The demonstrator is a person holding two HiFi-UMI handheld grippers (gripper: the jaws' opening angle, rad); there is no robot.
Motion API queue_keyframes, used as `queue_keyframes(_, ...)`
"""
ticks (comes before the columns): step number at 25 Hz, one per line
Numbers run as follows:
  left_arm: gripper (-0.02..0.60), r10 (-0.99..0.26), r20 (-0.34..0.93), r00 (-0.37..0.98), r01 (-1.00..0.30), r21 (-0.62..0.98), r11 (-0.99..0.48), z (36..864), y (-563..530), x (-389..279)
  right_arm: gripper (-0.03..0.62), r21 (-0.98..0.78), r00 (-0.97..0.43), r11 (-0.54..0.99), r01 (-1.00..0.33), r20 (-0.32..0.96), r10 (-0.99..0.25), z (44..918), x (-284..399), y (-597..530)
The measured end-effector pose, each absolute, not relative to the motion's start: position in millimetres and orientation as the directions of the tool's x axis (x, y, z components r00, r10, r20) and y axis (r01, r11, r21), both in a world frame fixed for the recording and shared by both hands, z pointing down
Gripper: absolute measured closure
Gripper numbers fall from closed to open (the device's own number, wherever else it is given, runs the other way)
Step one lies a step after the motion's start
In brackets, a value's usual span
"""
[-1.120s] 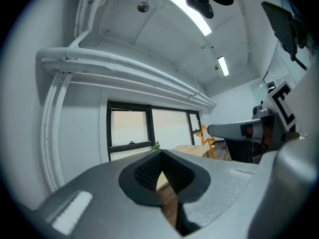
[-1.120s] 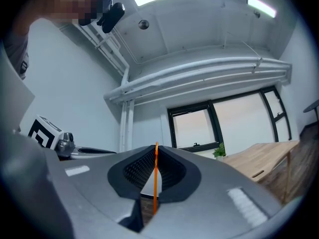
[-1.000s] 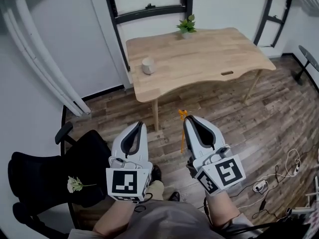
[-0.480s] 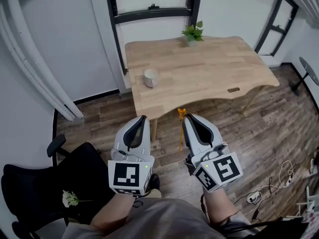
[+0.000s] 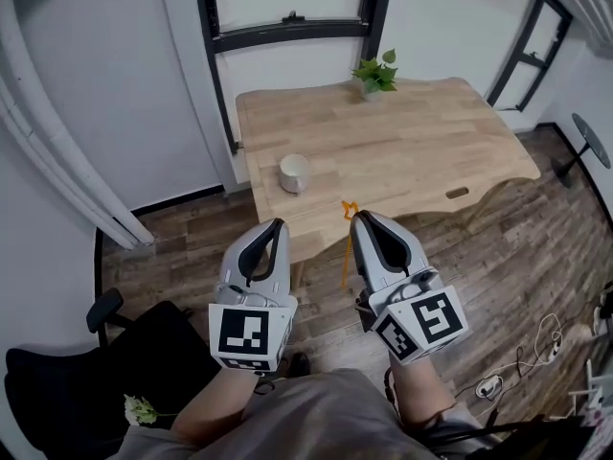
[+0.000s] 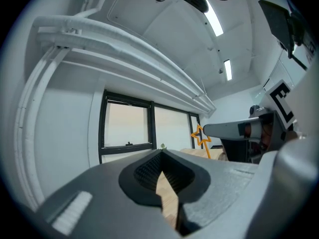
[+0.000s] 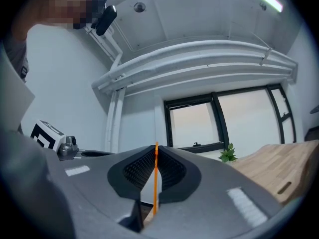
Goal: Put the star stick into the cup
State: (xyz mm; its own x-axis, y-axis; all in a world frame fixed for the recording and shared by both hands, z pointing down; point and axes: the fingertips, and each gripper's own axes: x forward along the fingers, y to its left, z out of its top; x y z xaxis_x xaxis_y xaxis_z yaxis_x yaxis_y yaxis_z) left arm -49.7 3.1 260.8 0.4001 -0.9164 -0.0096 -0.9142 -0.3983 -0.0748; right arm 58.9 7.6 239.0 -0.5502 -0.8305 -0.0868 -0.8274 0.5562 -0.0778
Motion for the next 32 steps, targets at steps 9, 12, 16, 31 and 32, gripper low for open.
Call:
queue_keyframes(9,0.581,-0.916,0.043,0.4,-0.913,-0.075,-0.402,280.8,-48.5,-48.9,0.551,-0.105,-0.539,0.545,-0.832,-0.085,-0.838,245.9,66.5,-46.4)
queue_keyframes(12,0.581,-0.919,0.058,0.39,-0.916,-0.076,-0.393,287.2,-74.0,-46.7,0.552,-0.116,-0.547,0.552,-0.825,-0.081,-0.834,251.4,68.6,-72.4)
queue_keyframes(16,0.581,-0.922,0.077,0.38,-0.919,-0.078,-0.385,292.9,-109.1,-41.6,0.551,-0.143,-0.564,0.568,-0.81,-0.07,-0.823,260.3,69.7,-108.6)
queue_keyframes(31,0.581,-0.959,0.103,0.264,-0.954,-0.123,-0.275,280.6,-216.6,-33.7,0.553,-0.181,-0.687,0.691,-0.7,-0.094,-0.721,259.1,59.5,-233.4)
queue_keyframes(32,0.581,-0.963,0.091,0.252,-0.956,-0.129,-0.262,276.1,-219.9,-35.7,0.553,-0.177,-0.695,0.701,-0.691,-0.105,-0.711,255.4,57.1,-239.2)
